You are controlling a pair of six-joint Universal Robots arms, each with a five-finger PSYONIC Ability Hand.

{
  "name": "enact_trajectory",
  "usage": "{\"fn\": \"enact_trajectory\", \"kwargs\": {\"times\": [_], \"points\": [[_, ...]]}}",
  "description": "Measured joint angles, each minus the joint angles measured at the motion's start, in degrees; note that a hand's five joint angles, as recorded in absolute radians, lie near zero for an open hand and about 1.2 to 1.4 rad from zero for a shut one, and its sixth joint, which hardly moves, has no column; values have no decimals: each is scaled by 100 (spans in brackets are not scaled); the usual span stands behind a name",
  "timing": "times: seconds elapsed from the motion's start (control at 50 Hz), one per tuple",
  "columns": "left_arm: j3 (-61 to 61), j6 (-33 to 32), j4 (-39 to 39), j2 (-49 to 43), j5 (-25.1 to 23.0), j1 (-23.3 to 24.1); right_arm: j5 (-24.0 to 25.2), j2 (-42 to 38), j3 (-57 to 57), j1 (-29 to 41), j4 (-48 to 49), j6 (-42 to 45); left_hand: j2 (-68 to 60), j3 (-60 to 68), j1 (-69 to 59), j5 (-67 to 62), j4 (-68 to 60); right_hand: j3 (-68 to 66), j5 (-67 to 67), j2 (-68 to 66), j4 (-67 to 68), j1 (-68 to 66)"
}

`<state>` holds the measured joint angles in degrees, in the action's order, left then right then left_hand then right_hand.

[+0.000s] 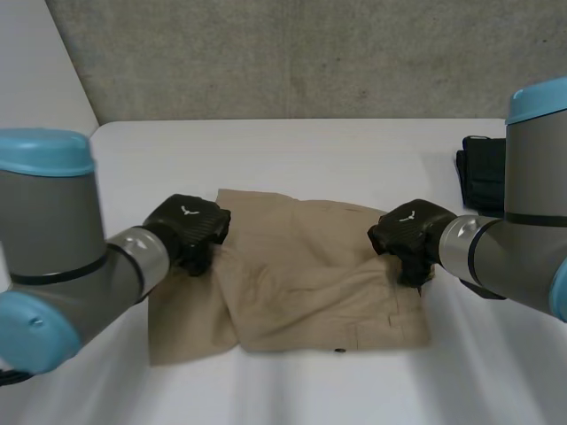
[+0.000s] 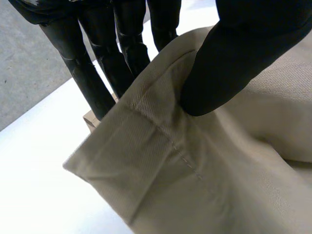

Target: Fold the laundry.

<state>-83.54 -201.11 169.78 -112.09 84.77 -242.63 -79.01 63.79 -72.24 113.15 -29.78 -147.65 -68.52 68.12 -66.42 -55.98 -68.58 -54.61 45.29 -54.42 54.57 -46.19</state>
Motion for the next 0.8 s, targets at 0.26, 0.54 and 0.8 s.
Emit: {"fn": "enact_trajectory", "kwargs": {"times": [0.26, 0.54, 0.8], "points": [[206, -11, 155, -215, 327, 193, 458, 23, -125, -304, -67, -991, 0, 0, 0, 0, 0, 2878, -2989, 2865, -2911, 2341], [101, -25, 162, -136, 312, 195, 521, 553, -159, -368, -712, -1439, 0, 0, 0, 0, 0, 3337, -3546, 3276, -3479, 2824], [100, -9, 163, -207, 299, 193, 636, 1168, -1028, -326, -490, -1979, -1, 0, 0, 0, 0, 4079, -4083, 4028, -3987, 3324]]}}
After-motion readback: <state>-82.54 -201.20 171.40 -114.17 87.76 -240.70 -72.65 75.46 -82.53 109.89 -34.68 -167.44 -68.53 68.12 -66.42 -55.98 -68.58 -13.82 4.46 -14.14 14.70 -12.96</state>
